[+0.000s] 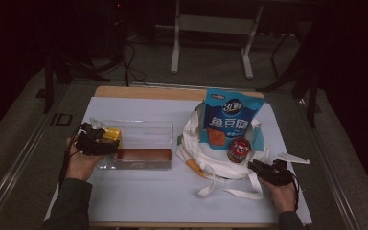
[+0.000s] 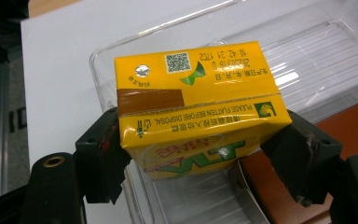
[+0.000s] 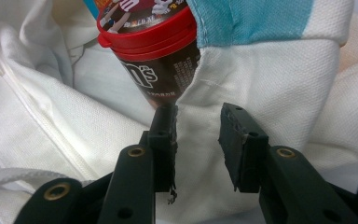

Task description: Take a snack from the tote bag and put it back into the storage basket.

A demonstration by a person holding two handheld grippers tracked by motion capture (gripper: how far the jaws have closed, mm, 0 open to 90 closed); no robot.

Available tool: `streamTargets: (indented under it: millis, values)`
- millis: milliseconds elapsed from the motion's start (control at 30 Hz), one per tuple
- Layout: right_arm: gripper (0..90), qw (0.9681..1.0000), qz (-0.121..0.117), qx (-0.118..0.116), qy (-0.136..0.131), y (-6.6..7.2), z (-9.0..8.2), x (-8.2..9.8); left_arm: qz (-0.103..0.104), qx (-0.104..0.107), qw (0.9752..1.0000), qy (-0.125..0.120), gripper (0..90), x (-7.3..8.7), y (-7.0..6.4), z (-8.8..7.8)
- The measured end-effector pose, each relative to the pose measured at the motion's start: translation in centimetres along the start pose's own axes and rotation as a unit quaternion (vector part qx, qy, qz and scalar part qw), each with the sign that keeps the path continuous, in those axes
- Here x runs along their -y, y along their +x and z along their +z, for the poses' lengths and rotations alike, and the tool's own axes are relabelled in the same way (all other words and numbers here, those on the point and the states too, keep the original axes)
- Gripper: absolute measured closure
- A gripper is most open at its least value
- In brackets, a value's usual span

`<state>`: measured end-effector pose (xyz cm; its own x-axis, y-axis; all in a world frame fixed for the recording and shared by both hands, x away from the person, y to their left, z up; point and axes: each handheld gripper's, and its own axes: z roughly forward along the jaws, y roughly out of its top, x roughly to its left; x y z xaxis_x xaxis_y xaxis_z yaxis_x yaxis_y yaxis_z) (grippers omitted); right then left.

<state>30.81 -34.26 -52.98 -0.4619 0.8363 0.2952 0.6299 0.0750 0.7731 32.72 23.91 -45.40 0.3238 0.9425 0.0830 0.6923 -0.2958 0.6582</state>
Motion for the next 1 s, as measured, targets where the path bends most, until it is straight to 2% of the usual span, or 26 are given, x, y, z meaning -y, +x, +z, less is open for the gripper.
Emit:
streamTargets:
  millis: [333, 533, 800, 1000]
  values:
    - [66.2, 1.0, 0.0, 0.001, 0.0, 0.0, 0.0, 0.0, -0.019, 0.009, 0.9997, -0.014, 23.1, 0.6, 0.9, -0.2]
    - [66.0, 1.0, 0.0, 0.001, 0.0, 0.0, 0.0, 0.0, -0.025, 0.021, 0.9986, -0.043, 22.6, 0.6, 1.3, -1.4]
    - [65.9, 1.0, 0.0, 0.001, 0.0, 0.0, 0.0, 0.0, -0.021, 0.016, 0.9988, -0.042, 25.0, 0.6, 1.1, -1.8]
    - [65.9, 1.0, 0.0, 0.001, 0.0, 0.0, 0.0, 0.0, -0.016, -0.003, 0.999, -0.042, 26.3, 0.5, 0.5, -1.9]
